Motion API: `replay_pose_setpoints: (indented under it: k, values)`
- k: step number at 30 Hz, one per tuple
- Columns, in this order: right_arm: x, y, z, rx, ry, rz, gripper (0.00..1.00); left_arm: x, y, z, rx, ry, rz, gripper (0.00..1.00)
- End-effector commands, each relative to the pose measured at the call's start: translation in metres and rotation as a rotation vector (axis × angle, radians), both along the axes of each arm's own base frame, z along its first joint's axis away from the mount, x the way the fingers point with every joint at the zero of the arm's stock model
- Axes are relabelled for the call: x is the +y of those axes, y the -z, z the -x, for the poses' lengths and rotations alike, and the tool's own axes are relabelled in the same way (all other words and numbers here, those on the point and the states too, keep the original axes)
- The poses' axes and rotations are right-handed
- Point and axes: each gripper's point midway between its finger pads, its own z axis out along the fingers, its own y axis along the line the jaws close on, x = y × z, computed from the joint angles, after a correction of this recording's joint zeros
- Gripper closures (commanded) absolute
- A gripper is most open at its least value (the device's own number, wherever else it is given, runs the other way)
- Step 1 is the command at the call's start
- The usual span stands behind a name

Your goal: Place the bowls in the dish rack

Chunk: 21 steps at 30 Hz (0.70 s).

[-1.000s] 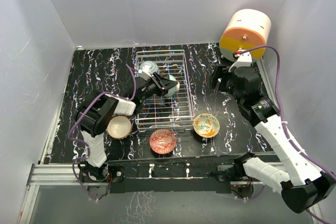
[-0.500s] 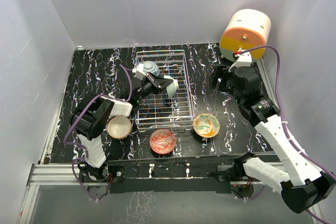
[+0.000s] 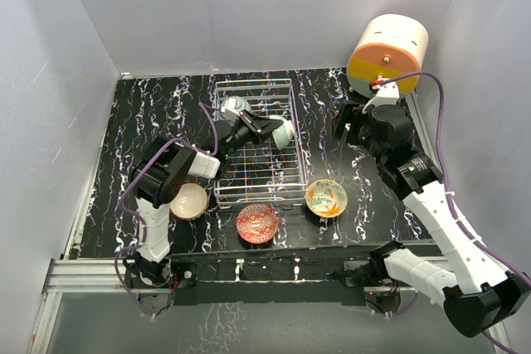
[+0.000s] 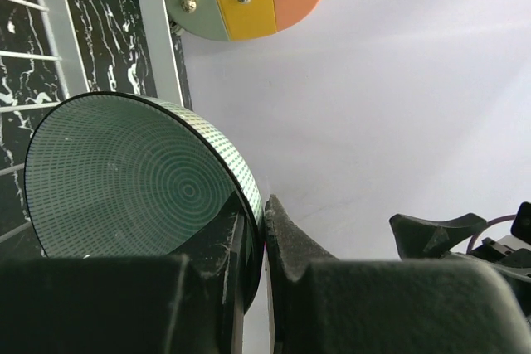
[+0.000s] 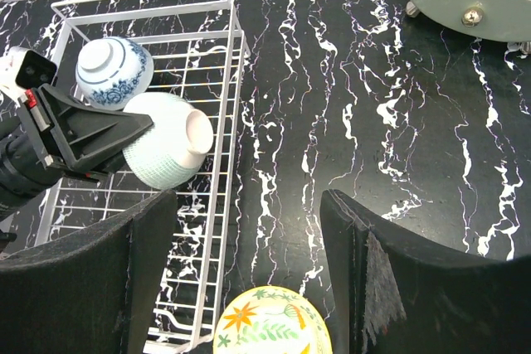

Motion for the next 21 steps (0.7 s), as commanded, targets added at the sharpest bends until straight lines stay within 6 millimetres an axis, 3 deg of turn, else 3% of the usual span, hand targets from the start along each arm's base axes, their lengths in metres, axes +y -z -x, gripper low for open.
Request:
replay_pose_setpoints:
  k: [1, 8, 13, 21]
  values:
    - [-0.003, -0.024, -0.003, -0.068, 0.01, -0.016, 0.27, -0.009, -0.039, 0.001, -0.088, 0.032, 0.116, 1.0]
    - [-0.001, -0.021, -0.005, -0.06, 0.001, -0.013, 0.27, -0.001, -0.002, 0.006, 0.012, -0.002, 0.002, 1.0]
    - [0.001, -0.02, -0.006, -0.056, -0.006, -0.015, 0.27, 0.013, 0.038, 0.016, 0.093, -0.048, -0.051, 0.88]
    - [0.0, -0.019, -0.006, -0.054, -0.005, -0.015, 0.27, 0.027, 0.075, 0.023, 0.171, -0.095, -0.062, 0.76]
